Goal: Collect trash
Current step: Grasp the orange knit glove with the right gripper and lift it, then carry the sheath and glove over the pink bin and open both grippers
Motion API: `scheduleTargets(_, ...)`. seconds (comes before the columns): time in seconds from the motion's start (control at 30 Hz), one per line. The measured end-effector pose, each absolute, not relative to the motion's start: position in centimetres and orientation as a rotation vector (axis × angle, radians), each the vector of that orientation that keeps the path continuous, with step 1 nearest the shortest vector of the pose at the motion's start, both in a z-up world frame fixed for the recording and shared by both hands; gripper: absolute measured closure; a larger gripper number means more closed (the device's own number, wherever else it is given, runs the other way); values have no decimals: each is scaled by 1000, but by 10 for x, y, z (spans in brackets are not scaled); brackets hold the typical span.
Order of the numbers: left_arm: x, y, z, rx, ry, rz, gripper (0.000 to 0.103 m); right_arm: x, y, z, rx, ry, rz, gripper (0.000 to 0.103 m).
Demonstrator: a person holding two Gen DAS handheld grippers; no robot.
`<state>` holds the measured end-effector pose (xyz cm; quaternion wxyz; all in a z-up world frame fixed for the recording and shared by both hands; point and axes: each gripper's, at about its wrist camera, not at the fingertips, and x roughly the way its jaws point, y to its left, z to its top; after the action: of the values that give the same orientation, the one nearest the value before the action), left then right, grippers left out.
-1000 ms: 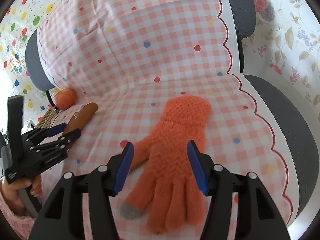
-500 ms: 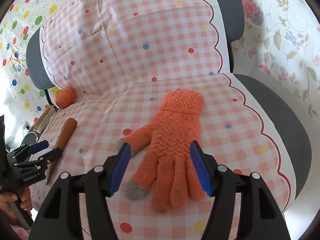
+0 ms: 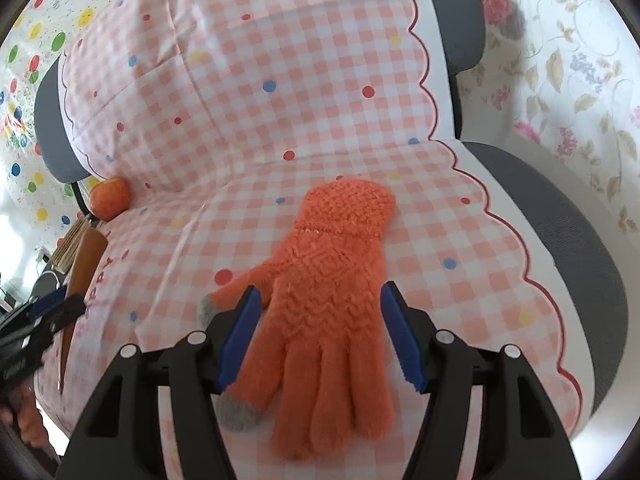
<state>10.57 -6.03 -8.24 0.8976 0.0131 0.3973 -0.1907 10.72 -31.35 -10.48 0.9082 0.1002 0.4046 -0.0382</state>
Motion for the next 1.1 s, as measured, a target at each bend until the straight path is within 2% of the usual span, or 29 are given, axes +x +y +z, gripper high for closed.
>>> scheduleTargets(0.1,103,-68,-84,39,829,-414,51,120,-320,-112,219,870,-108,42)
scheduleTargets(0.13,104,-71,-86,45,836,-416,51,123,-322,-117,225,895,-120,47)
scheduleTargets(0.27,106,-73,-91,50,850,-414,51,116,-314,-127,173,893,-111,58)
scheduleTargets(0.33,105,-74,-92,55,848,-410,51,112,-312,-126,173,885,-92,74)
scheduleTargets(0.43,102,-77,-91,72,837,-410,51,108,-307,-123,144,879,-83,83)
scheduleTargets(0.83,49,-97,-61,144,745,-469,51,39,-297,-51,112,697,-76,86)
scheduleTargets(1.1,0,-126,-54,183,716,-591,51,-37,-304,-31,130,634,-148,87)
